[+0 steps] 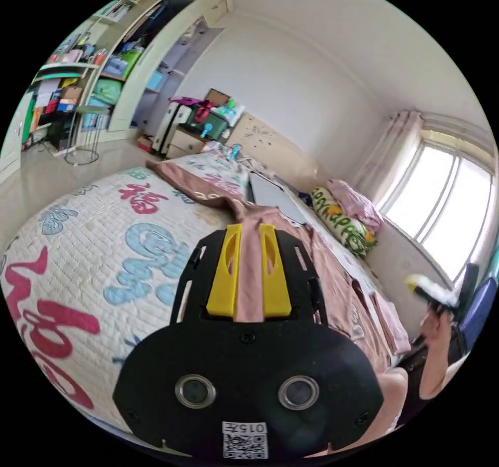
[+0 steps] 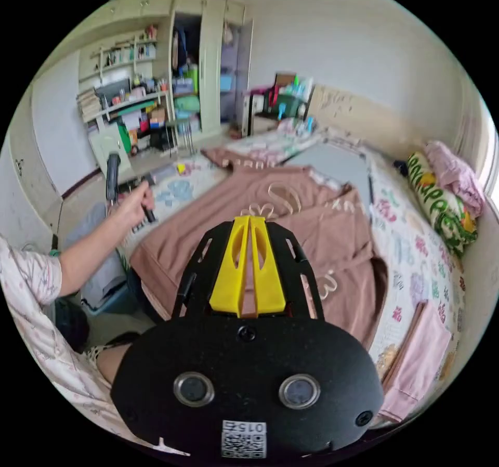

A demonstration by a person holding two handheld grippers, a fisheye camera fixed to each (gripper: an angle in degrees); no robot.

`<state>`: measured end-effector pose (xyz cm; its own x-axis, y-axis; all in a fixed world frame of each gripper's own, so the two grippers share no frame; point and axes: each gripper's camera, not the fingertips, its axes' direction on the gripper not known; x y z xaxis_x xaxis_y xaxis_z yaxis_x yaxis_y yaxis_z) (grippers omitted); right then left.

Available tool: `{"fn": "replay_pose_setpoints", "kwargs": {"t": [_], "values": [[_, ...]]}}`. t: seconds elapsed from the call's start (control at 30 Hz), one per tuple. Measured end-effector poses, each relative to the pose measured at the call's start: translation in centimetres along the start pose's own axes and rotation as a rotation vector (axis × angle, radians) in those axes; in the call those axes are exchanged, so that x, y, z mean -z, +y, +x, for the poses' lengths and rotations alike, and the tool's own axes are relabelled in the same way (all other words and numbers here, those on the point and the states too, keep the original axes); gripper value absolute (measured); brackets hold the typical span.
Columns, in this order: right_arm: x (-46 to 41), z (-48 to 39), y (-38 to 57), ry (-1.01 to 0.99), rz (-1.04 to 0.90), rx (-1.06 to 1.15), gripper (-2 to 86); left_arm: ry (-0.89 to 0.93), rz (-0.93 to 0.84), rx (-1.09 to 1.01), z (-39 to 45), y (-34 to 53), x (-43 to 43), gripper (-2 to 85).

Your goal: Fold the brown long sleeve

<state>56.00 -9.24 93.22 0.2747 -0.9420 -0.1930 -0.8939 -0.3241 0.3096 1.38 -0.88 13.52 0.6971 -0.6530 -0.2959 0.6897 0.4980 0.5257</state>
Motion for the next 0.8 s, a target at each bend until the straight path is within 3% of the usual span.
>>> {"fn": "replay_pose_setpoints", "kwargs": {"t": [0.1, 0.27, 0.47, 0.57, 0.8], "values": [[-12.6, -0.4, 0.7, 0.010, -0.149, 0.048, -1.0, -0.018, -0.071, 0.099, -6.8, -5.3, -5.1, 9.3], [-24.1, -1.0, 1.3, 0.058, -0.288, 0.133, -1.0, -0.176, -0.137, 0.081, -11.6, -10.8, -13.6, 13.8], [-28.9, -0.4, 1.5, 0.042, -0.269, 0.153, -0.7, -0.207, -0.117, 0.255, -16.5, -16.1, -19.9, 15.9], [-30.8, -1.4, 0.9, 0.089, -0.280, 0.205, -0.6, -0.227, -0.083, 0.388, -18.1, -17.1, -21.2, 11.4], [-32.0, -0.2, -1.8, 0.064, -0.260, 0.164, -0.6, -0.140, -0.131, 0.391, -16.0, -20.4, -23.8, 1.7]]}}
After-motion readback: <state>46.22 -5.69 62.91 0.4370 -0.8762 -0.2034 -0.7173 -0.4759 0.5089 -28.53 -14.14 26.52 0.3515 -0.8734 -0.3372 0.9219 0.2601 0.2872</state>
